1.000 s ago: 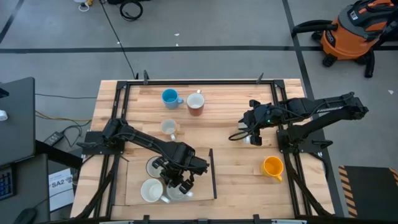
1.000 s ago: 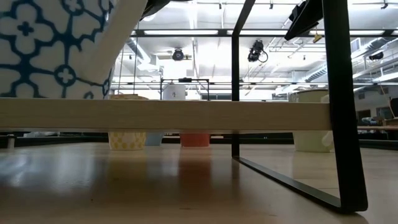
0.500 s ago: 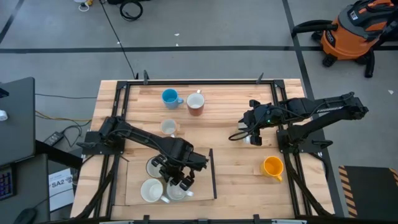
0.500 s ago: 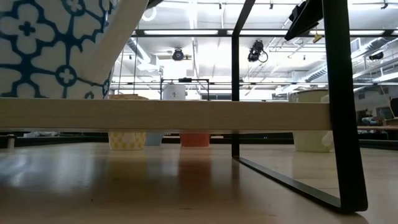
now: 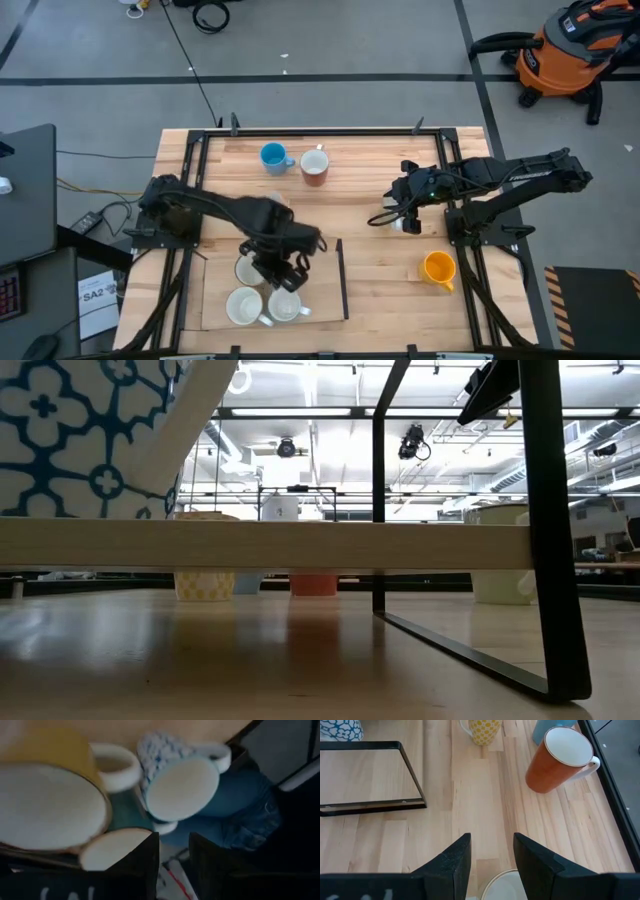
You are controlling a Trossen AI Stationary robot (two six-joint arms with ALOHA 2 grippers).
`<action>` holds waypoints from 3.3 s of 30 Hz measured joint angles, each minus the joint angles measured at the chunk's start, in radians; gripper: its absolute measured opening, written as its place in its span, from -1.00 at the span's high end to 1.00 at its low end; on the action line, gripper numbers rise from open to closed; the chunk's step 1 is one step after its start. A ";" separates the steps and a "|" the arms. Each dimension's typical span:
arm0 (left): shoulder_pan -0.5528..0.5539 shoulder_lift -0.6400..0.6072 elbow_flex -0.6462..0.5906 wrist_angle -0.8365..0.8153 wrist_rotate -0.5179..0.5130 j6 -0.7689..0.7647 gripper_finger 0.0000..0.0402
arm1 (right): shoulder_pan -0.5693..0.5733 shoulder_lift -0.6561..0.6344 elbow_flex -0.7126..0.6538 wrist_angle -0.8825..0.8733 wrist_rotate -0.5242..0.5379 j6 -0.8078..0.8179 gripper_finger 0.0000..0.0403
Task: Place coffee mugs
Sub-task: Put the yellow patterned mug on the shelf
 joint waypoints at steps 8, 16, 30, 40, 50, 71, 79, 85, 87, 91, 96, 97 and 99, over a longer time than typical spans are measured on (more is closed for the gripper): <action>0.142 -0.081 0.000 -0.061 -0.253 0.259 0.44 | 0.000 0.000 0.000 0.004 0.000 0.000 0.24; 0.316 -0.091 0.000 -0.126 -0.576 0.607 0.44 | 0.000 0.000 0.000 0.007 0.000 0.000 0.24; 0.468 -0.052 -0.074 -0.171 -0.618 0.951 0.03 | 0.000 0.000 0.000 0.015 0.000 0.003 0.24; 0.493 -0.052 -0.309 -0.047 -0.677 1.104 0.03 | 0.000 0.000 0.000 0.021 -0.001 0.004 0.24; 0.546 -0.052 -0.439 0.120 -0.705 1.130 0.03 | 0.000 0.000 0.000 0.024 -0.001 0.003 0.24; 0.557 -0.052 -0.467 0.162 -0.585 1.056 0.70 | 0.000 0.000 0.000 0.025 0.000 0.001 0.24; 0.558 -0.054 -0.464 0.151 -0.549 1.001 0.93 | 0.000 0.000 0.000 0.026 0.000 0.000 0.24; 0.556 -0.050 -0.403 0.103 -0.503 0.912 0.93 | 0.000 0.000 0.000 0.025 0.000 0.000 0.24; 0.552 -0.050 -0.362 0.086 -0.475 0.868 0.93 | 0.000 0.000 0.000 0.026 0.000 0.000 0.24; 0.525 -0.050 -0.282 0.064 -0.417 0.786 0.93 | 0.000 0.000 0.000 0.025 0.000 0.000 0.24; 0.458 -0.051 -0.185 0.038 -0.333 0.662 0.93 | 0.000 0.000 0.000 0.025 0.000 0.000 0.24; 0.440 -0.051 -0.169 0.037 -0.321 0.635 0.93 | -0.001 0.000 0.000 0.025 0.000 0.000 0.24; 0.402 -0.051 -0.144 0.038 -0.305 0.580 0.94 | -0.001 0.000 0.000 0.025 0.000 0.000 0.24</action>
